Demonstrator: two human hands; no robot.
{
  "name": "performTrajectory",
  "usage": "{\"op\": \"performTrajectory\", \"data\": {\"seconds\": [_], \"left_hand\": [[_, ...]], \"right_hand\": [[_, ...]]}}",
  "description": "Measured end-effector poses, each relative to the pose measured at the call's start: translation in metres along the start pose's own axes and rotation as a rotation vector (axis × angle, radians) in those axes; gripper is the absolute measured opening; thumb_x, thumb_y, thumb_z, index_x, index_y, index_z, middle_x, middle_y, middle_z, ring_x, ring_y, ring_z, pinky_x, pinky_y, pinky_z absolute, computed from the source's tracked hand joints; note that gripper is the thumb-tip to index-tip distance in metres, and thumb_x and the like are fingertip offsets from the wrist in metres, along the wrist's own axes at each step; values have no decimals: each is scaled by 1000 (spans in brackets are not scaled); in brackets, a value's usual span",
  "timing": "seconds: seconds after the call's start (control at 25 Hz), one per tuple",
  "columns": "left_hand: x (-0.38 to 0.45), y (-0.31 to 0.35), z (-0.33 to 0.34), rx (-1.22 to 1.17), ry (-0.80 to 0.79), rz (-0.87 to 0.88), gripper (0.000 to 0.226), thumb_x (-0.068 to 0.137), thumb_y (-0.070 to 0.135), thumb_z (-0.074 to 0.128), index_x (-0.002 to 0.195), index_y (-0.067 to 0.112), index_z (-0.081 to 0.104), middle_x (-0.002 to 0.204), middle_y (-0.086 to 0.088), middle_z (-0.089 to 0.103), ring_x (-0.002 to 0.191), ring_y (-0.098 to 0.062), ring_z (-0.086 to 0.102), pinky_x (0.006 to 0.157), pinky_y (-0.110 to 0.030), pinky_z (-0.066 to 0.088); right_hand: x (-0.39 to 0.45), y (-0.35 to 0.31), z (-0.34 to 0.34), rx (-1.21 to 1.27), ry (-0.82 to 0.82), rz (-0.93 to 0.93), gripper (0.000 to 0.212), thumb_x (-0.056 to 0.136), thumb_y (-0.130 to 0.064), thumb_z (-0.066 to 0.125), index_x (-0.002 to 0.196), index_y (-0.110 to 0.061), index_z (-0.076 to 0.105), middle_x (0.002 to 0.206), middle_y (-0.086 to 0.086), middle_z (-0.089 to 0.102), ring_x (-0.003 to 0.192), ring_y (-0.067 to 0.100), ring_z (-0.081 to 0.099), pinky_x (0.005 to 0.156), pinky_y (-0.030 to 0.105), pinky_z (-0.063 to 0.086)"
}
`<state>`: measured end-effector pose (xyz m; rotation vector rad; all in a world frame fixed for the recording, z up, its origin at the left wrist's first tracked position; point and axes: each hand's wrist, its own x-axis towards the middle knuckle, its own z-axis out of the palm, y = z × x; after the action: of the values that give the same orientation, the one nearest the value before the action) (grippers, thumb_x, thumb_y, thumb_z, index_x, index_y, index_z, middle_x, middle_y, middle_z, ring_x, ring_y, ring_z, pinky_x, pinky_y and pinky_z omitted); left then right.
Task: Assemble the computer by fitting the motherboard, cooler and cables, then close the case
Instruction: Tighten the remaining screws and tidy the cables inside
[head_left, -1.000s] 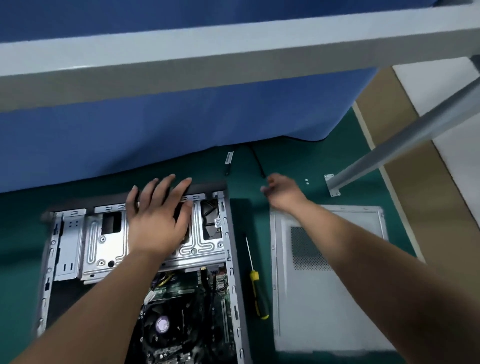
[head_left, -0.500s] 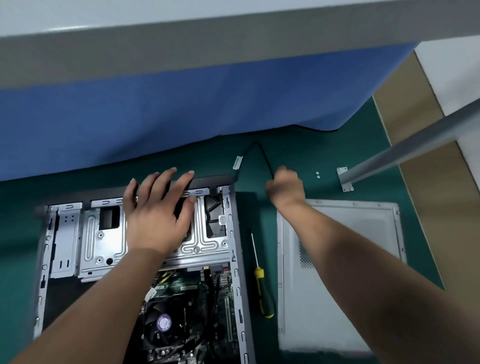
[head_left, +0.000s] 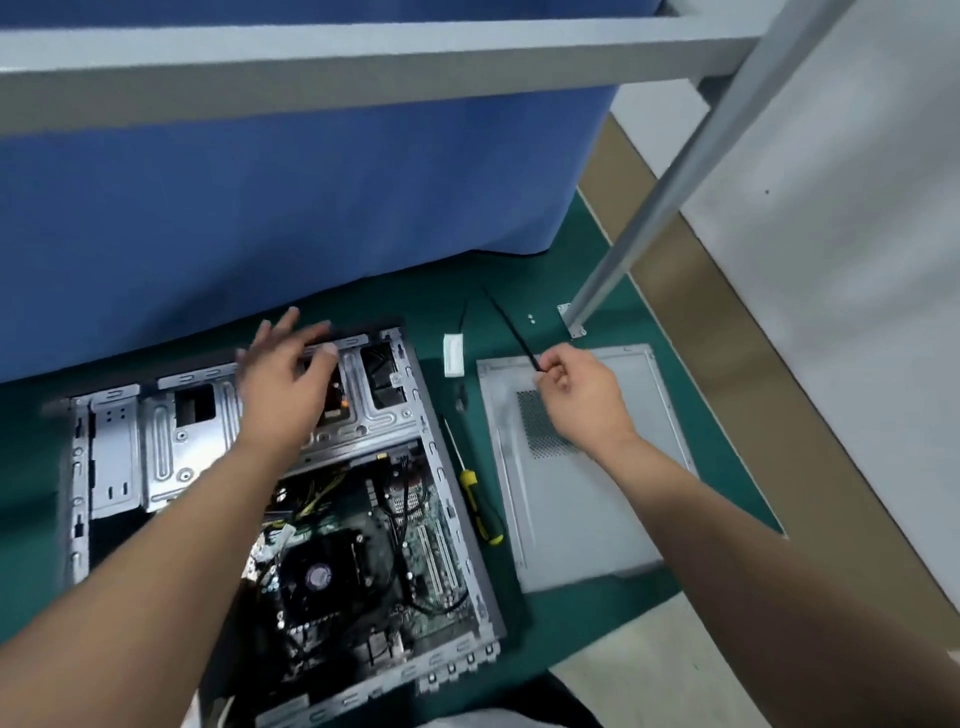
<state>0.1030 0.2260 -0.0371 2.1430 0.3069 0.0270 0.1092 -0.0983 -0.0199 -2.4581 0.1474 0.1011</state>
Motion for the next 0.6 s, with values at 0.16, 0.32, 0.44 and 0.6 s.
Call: {"op": "performTrajectory", "data": {"seconds": [0.16, 0.32, 0.44, 0.6], "left_hand": [[-64, 28, -1, -553, -155, -239, 22, 104, 39, 56, 101, 22, 70, 98, 4, 79, 98, -21, 74, 83, -37, 59], [-106, 12, -30, -800, -361, -519, 40, 99, 55, 57, 95, 18, 72, 96, -7, 77, 93, -26, 75, 89, -45, 53], [-122, -4, -54, -850, -395, -568, 36, 93, 55, 62, 90, 24, 79, 87, -2, 72, 83, -20, 73, 83, -42, 50], [-138, -14, -68, -906, -507, -618, 27, 87, 45, 68, 94, 23, 83, 98, 0, 76, 89, -15, 75, 74, -35, 54]], "right_hand": [[-56, -31, 18, 16, -127, -191, 8, 97, -17, 62, 104, -19, 66, 92, -8, 56, 75, 2, 54, 74, 14, 42], [-89, -56, 48, -63, -198, -327, 13, 100, -20, 61, 112, -18, 65, 98, -6, 55, 84, 6, 54, 80, 16, 43], [-100, -70, 59, -115, -224, -361, 14, 102, -22, 58, 114, -18, 64, 105, -2, 55, 92, 16, 56, 84, 30, 46], [-103, -90, 67, -107, -221, -359, 12, 101, -19, 58, 111, -19, 65, 107, -1, 54, 94, 19, 57, 87, 36, 49]]}}
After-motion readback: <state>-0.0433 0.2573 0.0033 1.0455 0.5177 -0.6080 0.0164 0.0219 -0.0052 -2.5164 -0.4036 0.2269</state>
